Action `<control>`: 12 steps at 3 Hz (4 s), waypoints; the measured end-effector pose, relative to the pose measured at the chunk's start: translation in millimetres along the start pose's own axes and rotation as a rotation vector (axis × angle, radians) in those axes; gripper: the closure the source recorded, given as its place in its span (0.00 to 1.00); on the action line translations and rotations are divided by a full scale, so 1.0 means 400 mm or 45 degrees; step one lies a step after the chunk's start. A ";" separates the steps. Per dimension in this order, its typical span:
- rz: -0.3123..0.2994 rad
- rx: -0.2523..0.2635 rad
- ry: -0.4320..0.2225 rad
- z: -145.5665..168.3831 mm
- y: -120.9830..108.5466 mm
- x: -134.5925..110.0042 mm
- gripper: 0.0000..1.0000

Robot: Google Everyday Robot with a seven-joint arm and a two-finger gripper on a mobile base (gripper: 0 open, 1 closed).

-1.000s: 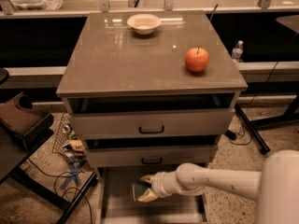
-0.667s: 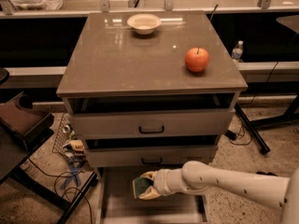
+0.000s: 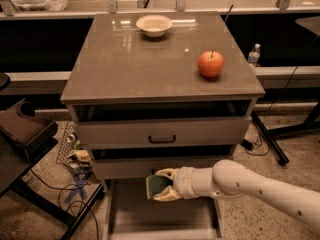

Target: Pick sponge from bottom drawer and place on counter

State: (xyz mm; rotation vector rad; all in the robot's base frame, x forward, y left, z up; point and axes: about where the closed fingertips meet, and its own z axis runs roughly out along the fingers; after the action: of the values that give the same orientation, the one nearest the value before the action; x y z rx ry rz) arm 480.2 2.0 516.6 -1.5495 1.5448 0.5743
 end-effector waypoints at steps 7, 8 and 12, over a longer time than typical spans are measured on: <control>0.093 0.306 0.163 -0.430 -0.364 -0.545 1.00; 0.032 0.326 0.200 -0.469 -0.475 -0.676 1.00; -0.439 0.298 -0.016 -0.133 -0.860 -0.955 1.00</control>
Offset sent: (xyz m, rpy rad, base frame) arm -0.0049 -0.0145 0.1166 0.0164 -0.0307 -0.1803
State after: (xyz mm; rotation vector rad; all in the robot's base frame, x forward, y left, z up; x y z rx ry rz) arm 748.2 133.4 938.2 -1.5778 1.2468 0.2005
